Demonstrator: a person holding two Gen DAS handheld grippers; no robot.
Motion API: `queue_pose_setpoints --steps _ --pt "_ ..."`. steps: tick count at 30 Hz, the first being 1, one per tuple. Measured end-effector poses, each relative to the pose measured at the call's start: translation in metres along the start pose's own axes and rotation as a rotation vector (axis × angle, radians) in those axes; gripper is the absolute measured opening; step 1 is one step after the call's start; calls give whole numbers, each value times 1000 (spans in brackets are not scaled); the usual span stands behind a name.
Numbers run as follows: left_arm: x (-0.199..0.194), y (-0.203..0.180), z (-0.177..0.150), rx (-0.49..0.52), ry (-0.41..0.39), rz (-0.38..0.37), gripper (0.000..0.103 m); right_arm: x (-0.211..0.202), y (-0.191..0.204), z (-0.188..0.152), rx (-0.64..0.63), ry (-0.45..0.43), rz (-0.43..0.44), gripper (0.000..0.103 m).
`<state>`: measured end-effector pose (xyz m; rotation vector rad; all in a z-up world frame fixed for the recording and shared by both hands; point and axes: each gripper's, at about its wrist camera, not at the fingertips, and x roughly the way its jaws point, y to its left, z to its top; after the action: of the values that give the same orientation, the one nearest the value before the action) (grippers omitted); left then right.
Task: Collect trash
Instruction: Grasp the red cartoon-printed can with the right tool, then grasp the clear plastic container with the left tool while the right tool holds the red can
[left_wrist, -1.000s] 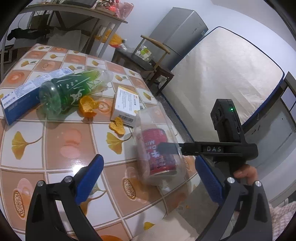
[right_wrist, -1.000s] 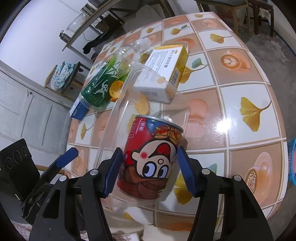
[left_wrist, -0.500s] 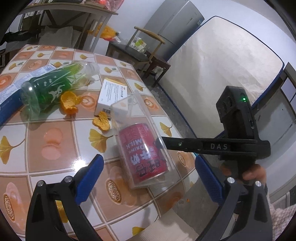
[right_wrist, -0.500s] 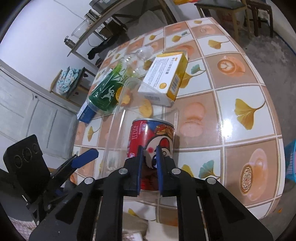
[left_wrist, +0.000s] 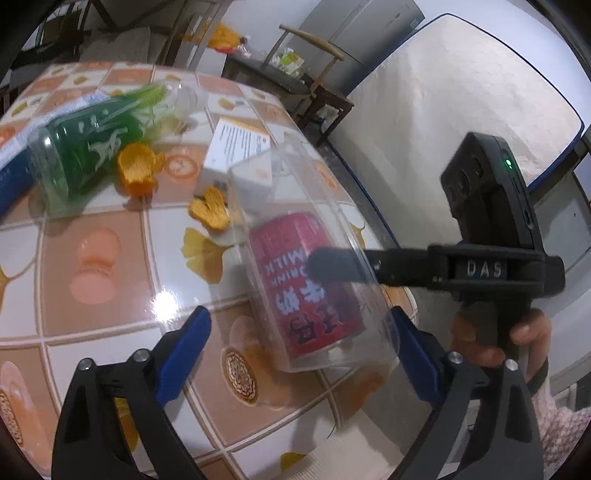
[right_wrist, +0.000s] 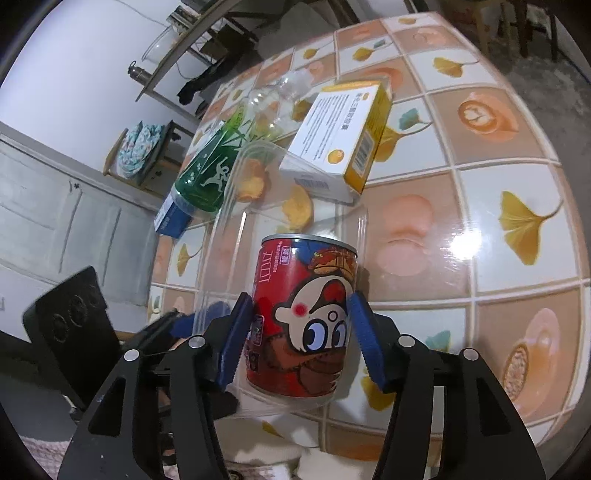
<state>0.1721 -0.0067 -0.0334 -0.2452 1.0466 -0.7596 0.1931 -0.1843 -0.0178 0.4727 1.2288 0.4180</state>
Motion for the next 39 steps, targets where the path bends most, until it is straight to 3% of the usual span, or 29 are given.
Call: queue_pose_setpoints --steps 7,12,21,33,39 --pt "9 5 -4 -11 30 -36 69 15 -3 10 35 72 78 57" --pt "8 4 -5 4 20 -13 68 14 2 9 21 59 78 55" --pt "-2 12 -9 -11 17 -34 64 11 -25 5 121 69 198 54" --pt "-15 38 -11 -141 11 -90 59 -5 -65 -14 246 64 372 49" --pt "-18 48 -8 -214 3 -101 57 -15 -80 -27 285 52 418 44"
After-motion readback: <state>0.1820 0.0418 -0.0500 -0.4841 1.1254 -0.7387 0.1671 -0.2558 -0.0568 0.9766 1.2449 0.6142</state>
